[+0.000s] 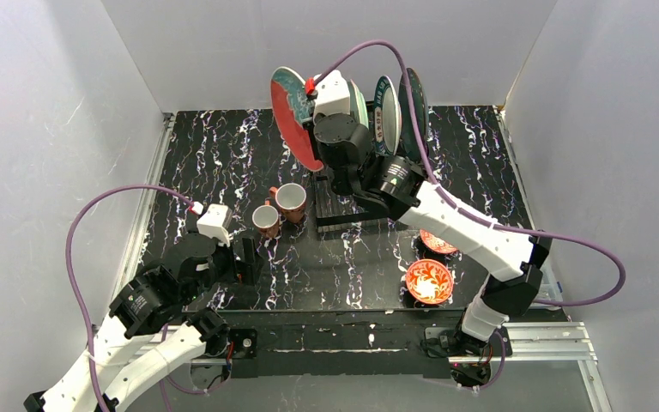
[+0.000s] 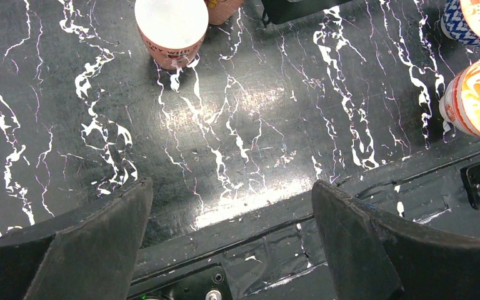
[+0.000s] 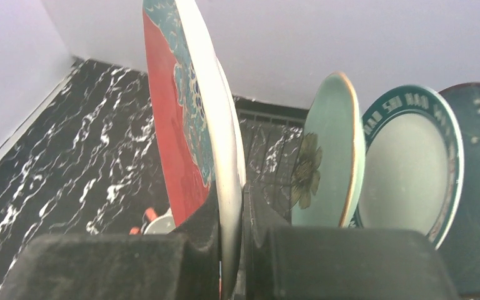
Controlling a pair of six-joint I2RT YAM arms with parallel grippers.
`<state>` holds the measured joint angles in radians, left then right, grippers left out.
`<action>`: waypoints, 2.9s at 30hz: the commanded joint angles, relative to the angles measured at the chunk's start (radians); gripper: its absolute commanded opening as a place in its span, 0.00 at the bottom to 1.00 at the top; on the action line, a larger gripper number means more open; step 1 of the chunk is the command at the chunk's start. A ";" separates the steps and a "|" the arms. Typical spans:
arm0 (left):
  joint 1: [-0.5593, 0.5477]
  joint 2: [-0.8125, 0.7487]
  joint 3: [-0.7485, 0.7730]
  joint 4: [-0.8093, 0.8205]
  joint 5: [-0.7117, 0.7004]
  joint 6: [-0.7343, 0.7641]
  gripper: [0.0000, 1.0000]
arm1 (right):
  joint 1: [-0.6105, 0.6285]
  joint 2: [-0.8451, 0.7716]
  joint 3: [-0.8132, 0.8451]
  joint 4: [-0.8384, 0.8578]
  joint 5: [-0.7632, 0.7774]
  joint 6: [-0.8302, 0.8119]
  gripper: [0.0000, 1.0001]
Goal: Load the mixed dishes into the dish rack
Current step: Insert the plate into the dish rack.
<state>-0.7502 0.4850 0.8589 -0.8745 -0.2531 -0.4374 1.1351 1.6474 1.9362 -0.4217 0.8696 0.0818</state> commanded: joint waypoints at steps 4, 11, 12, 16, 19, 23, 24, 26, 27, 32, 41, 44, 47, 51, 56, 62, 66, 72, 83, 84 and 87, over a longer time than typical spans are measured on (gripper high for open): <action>-0.002 0.010 -0.008 0.002 -0.021 0.011 0.98 | 0.014 0.003 0.078 0.454 0.219 -0.191 0.01; -0.002 0.010 -0.008 0.002 -0.025 0.011 0.98 | 0.015 0.030 0.065 0.618 0.320 -0.358 0.01; -0.002 0.010 -0.008 0.001 -0.026 0.011 0.98 | 0.015 0.035 0.063 0.649 0.334 -0.383 0.01; -0.002 0.007 -0.008 0.002 -0.028 0.009 0.98 | 0.015 0.043 0.039 0.727 0.361 -0.449 0.01; -0.002 0.006 -0.009 0.002 -0.029 0.009 0.98 | 0.011 0.055 0.036 0.748 0.369 -0.470 0.01; -0.003 0.004 -0.009 0.001 -0.029 0.009 0.98 | -0.010 0.068 0.039 0.731 0.371 -0.458 0.01; -0.003 0.003 -0.009 0.001 -0.029 0.009 0.98 | -0.017 0.071 0.039 0.718 0.368 -0.438 0.01; -0.003 0.005 -0.009 0.002 -0.029 0.009 0.98 | -0.035 0.077 0.042 0.685 0.361 -0.402 0.01; -0.002 0.005 -0.009 0.000 -0.029 0.009 0.98 | -0.044 0.080 0.044 0.662 0.357 -0.379 0.01; -0.002 0.009 -0.009 0.001 -0.028 0.009 0.98 | -0.079 0.086 0.034 0.589 0.336 -0.296 0.01; -0.003 0.012 -0.010 0.001 -0.029 0.009 0.98 | -0.106 0.112 0.047 0.499 0.321 -0.213 0.01; -0.002 0.011 -0.009 0.002 -0.030 0.009 0.98 | -0.109 0.112 0.036 0.485 0.316 -0.191 0.01; -0.002 0.009 -0.009 0.001 -0.030 0.009 0.98 | -0.109 0.111 0.021 0.473 0.316 -0.171 0.01; -0.003 0.008 -0.009 0.001 -0.029 0.009 0.98 | -0.109 0.103 -0.007 0.462 0.317 -0.149 0.01; -0.002 0.008 -0.009 0.001 -0.028 0.009 0.98 | -0.109 0.090 -0.043 0.458 0.321 -0.134 0.01; -0.003 0.008 -0.009 0.002 -0.028 0.009 0.98 | -0.109 0.078 -0.070 0.443 0.318 -0.106 0.01; -0.002 0.012 -0.010 0.001 -0.028 0.009 0.98 | -0.109 0.071 -0.076 0.410 0.306 -0.071 0.01; -0.003 0.015 -0.009 0.000 -0.026 0.009 0.98 | -0.106 0.056 -0.095 0.341 0.297 -0.013 0.01; -0.002 0.012 -0.008 0.001 -0.026 0.009 0.98 | -0.052 0.061 -0.113 0.330 0.368 -0.027 0.01; -0.002 0.011 -0.009 0.001 -0.026 0.009 0.98 | -0.046 0.061 -0.115 0.330 0.376 -0.025 0.01; -0.002 0.006 -0.009 0.000 -0.028 0.009 0.98 | -0.030 0.061 -0.122 0.330 0.396 -0.020 0.01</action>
<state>-0.7502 0.4911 0.8574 -0.8745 -0.2558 -0.4377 1.0645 1.7645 1.8015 -0.1852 1.2263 0.0364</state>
